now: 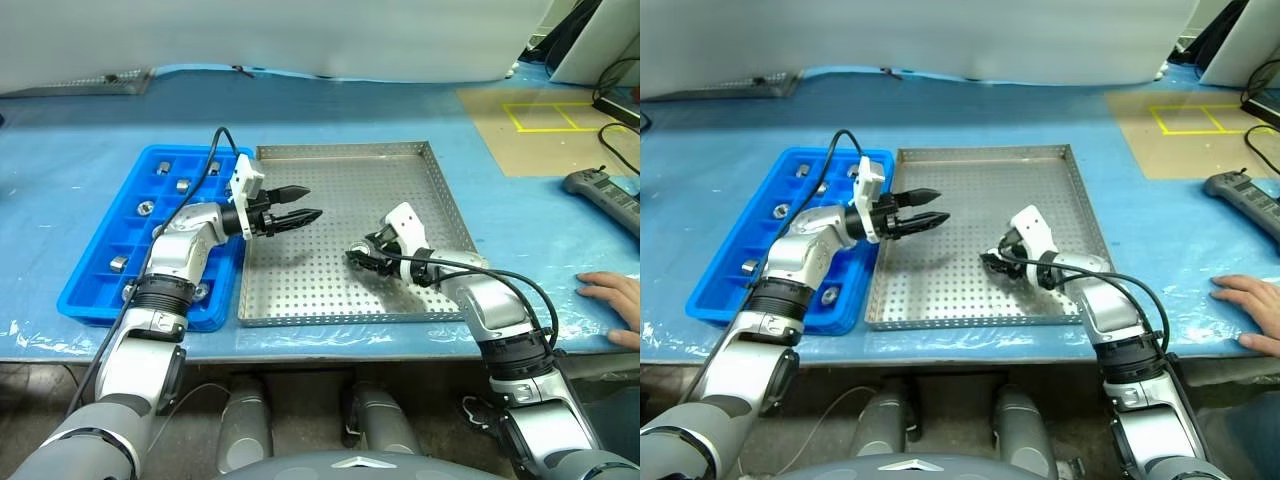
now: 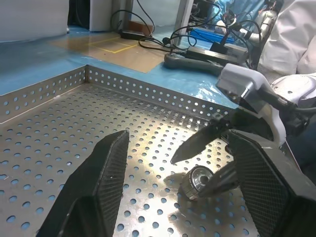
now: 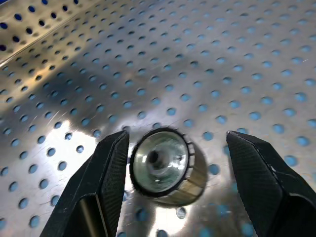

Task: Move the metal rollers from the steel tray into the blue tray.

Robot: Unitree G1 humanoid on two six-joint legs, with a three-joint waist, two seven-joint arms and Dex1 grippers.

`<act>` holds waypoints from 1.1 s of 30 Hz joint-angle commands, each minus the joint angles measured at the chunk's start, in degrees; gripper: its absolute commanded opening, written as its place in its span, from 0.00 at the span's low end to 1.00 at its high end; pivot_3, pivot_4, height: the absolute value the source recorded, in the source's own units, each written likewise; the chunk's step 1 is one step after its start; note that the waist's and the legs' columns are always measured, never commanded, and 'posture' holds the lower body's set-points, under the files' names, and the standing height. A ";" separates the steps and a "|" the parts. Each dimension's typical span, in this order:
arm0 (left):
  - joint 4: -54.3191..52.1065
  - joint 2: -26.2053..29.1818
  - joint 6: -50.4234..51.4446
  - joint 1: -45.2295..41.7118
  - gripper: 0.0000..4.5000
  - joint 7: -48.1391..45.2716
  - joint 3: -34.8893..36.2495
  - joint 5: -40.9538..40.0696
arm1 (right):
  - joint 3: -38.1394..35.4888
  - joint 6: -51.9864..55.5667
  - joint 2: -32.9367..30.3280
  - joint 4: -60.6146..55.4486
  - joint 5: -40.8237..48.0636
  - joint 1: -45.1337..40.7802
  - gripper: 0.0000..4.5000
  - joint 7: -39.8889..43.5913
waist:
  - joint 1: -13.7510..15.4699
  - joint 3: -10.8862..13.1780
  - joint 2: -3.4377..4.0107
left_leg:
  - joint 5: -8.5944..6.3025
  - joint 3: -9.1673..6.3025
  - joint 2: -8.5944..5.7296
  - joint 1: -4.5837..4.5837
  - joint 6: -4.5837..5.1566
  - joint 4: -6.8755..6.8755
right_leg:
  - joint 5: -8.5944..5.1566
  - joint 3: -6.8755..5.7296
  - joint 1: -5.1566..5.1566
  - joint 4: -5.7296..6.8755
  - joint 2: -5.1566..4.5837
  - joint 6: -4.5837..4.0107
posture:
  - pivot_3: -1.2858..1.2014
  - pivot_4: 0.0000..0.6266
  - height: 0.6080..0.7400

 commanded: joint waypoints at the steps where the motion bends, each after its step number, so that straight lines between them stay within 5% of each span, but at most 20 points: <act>1: -3.30 0.87 0.16 0.33 0.75 0.71 1.61 -0.50 | 0.19 0.37 -0.85 -1.37 1.13 0.16 0.63 1.22 | 0.26 0.00 0.00 | 0.00 0.00 0.00 0.00 0.00 0.01 | 0.00 0.00 0.00 0.00 -0.01 0.00 | 0.42 0.24 1.00; 5: -4.40 1.04 0.49 0.92 0.75 1.44 1.64 -0.61 | 0.27 -0.20 -1.03 -1.15 1.17 0.25 0.39 1.68 | 0.44 0.00 0.00 | 0.00 0.00 -0.01 0.01 0.00 0.01 | 0.00 0.00 0.01 0.00 -0.03 0.00 | 0.43 0.24 1.00; 15: -9.18 3.16 3.63 2.54 0.75 5.43 5.47 -2.47 | -2.03 -3.77 4.62 3.14 3.73 -7.76 0.39 1.22 | 0.23 0.00 0.01 | 0.01 -0.04 0.04 0.02 -0.02 0.00 | 0.01 -0.01 -0.07 0.07 -0.03 0.00 | 0.47 0.24 1.00; 23: -20.04 9.42 5.58 11.87 0.75 13.09 13.51 -3.64 | 4.04 -13.65 13.62 21.47 1.64 -23.21 0.39 8.40 | 1.15 0.00 0.01 | 0.02 -0.07 0.10 -0.04 -0.07 -0.19 | 0.01 -0.10 -0.19 0.05 -0.05 -0.06 | 0.57 0.24 1.00; 33: -36.70 13.54 8.35 28.49 0.75 24.17 26.78 -7.68 | 6.88 -26.87 25.48 42.91 -1.09 -37.23 0.39 17.71 | 6.47 0.04 0.07 | 0.02 -0.14 0.18 -0.20 -0.11 -0.34 | -0.07 -0.29 -0.36 0.07 -0.13 -0.17 | 0.68 0.24 1.00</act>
